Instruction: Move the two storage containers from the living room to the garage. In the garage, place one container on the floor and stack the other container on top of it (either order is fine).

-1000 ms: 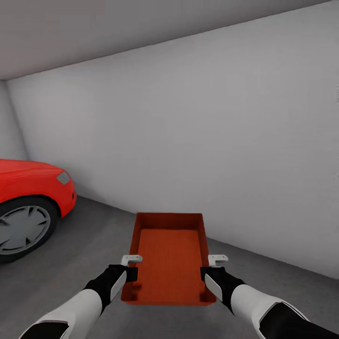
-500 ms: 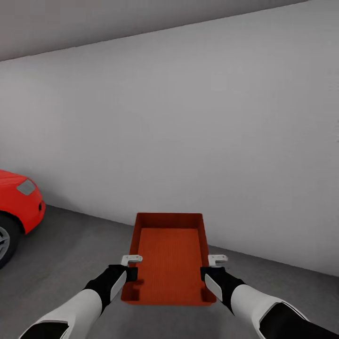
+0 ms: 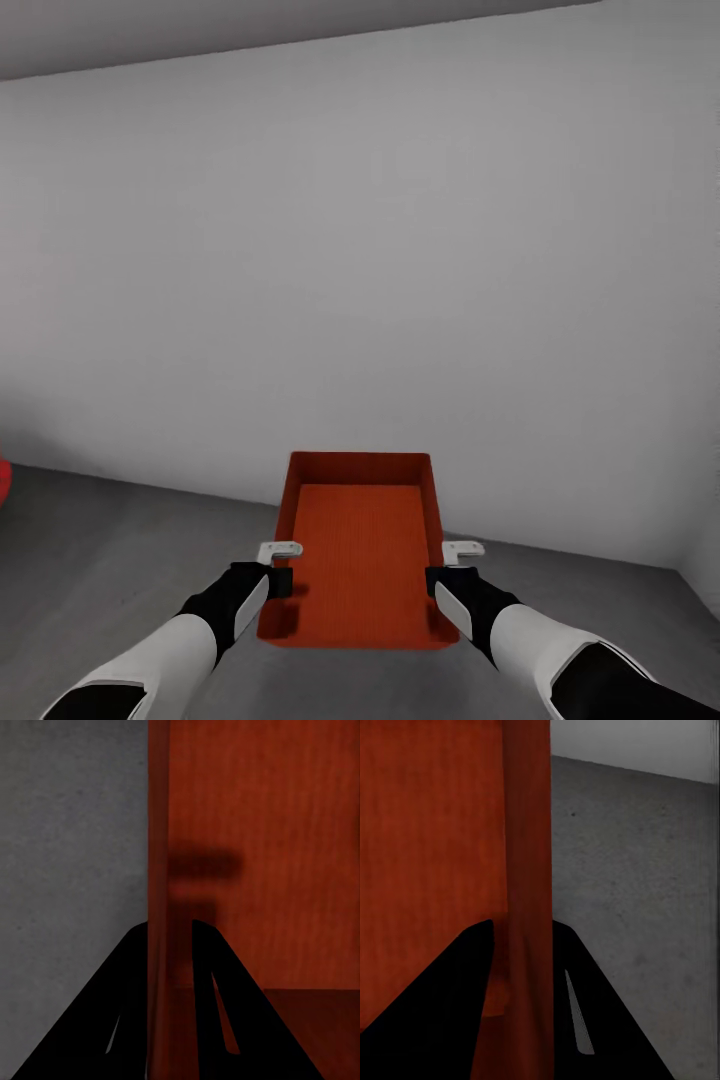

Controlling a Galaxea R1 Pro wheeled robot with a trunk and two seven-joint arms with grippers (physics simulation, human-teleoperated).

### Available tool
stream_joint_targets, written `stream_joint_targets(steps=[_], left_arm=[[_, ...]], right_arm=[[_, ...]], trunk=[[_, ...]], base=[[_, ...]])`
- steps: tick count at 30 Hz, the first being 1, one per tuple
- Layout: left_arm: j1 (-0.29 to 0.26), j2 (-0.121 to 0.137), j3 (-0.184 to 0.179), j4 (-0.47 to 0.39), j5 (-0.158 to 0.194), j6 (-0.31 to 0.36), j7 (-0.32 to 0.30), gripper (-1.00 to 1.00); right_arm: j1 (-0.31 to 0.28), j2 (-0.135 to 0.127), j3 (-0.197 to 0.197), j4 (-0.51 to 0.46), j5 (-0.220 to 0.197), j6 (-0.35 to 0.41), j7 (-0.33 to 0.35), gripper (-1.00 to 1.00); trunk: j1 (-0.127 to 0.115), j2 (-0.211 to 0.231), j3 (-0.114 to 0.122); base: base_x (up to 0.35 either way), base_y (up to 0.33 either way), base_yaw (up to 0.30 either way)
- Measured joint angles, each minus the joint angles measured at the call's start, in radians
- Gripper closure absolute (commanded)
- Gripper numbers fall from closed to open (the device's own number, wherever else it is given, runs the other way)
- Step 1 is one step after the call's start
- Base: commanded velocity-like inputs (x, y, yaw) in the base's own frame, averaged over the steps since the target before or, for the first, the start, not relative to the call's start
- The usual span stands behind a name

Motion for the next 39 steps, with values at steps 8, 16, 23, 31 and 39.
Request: stream_joint_targets(steps=[8,16,23,31,39], left_arm=[[0.000,0.000,0.000,0.000,0.000,0.000,0.000,1.00],[0.000,0.000,0.000,0.000,0.000,0.000,0.000,1.00],[0.000,0.000,0.001,0.000,-0.001,0.000,0.000,1.00],[0.000,0.000,0.000,-0.001,0.000,0.000,0.000,1.00],[0.000,0.000,0.000,0.000,0.000,0.000,0.000,1.00]], right_arm=[[0.000,0.000,0.000,0.000,0.000,0.000,0.000,1.00],[0.000,0.000,0.000,0.000,0.000,0.000,0.000,1.00],[0.000,0.000,0.001,0.000,0.000,0.000,0.000,1.00],[0.000,0.000,0.000,0.000,0.000,0.000,0.000,1.00],[0.000,0.000,0.000,0.000,0.000,0.000,0.000,1.00]], trunk=[[0.000,0.000,0.000],[0.000,0.000,0.000],[0.000,0.000,0.000],[0.001,0.000,0.000],[0.001,0.000,0.000]], base=[[0.279,0.000,-0.254],[0.212,0.000,-0.254],[0.082,0.000,-0.116],[0.004,0.000,-0.011],[0.000,0.000,-0.155]])
